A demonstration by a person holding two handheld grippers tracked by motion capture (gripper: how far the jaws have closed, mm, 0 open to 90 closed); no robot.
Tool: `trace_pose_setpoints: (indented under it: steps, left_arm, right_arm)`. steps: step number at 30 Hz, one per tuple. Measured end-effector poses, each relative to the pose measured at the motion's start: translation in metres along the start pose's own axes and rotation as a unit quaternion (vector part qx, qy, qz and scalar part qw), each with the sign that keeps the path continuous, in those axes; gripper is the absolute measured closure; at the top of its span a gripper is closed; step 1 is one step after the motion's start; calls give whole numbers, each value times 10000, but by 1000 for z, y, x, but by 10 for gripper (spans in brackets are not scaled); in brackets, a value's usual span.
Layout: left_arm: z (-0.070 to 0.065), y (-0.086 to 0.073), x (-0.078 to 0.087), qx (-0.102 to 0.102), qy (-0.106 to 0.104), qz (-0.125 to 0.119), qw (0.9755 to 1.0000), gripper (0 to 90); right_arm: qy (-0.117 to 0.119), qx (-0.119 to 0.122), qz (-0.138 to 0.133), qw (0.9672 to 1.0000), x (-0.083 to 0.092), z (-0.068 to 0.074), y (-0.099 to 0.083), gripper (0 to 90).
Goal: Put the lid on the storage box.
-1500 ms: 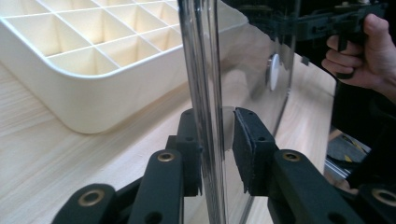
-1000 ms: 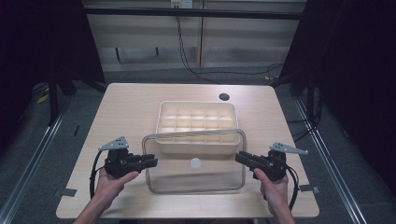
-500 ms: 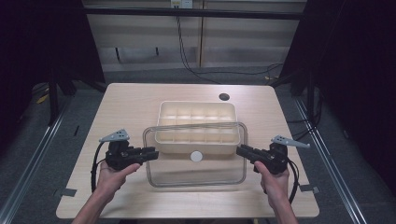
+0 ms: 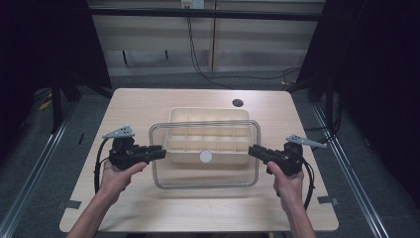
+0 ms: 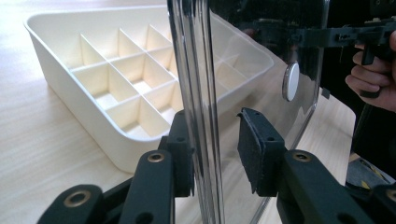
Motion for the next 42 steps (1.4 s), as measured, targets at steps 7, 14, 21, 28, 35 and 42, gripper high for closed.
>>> trace_pose_setpoints:
  steps: [7,14,21,28,35,42]
  left_arm:
    - [1,10,-1,27,15,-92,10000,667]
    - [4,18,-3,-37,97,-120,9999,665]
    - [8,32,-9,-50,127,-166,9998,663]
    - [13,47,-15,-40,174,-251,9995,660]
    - [18,57,-17,-32,263,-331,9991,655]
    - [29,71,-22,-72,306,-323,9990,649]
  right_arm:
    - [-2,47,-61,10000,-4,2,10,695]
    - [-49,-4,-83,10000,-10,-1,17,687]
    - [-49,-19,-110,9999,-16,-5,28,688]
    - [-70,20,-193,9998,-23,-9,42,687]
    - [-67,18,-214,9997,-30,-10,51,687]
    - [-62,-2,-256,9997,-42,-14,60,687]
Point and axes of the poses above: each handheld gripper's, and its own axes: x roughly backward along the jaws, y roughly out of its top, z roughly to its left, the point moved 6 cm from there along -x, roughly forward along the jaws, and after that the axes turned 13 degrees about -z, right-handed, at the moved point
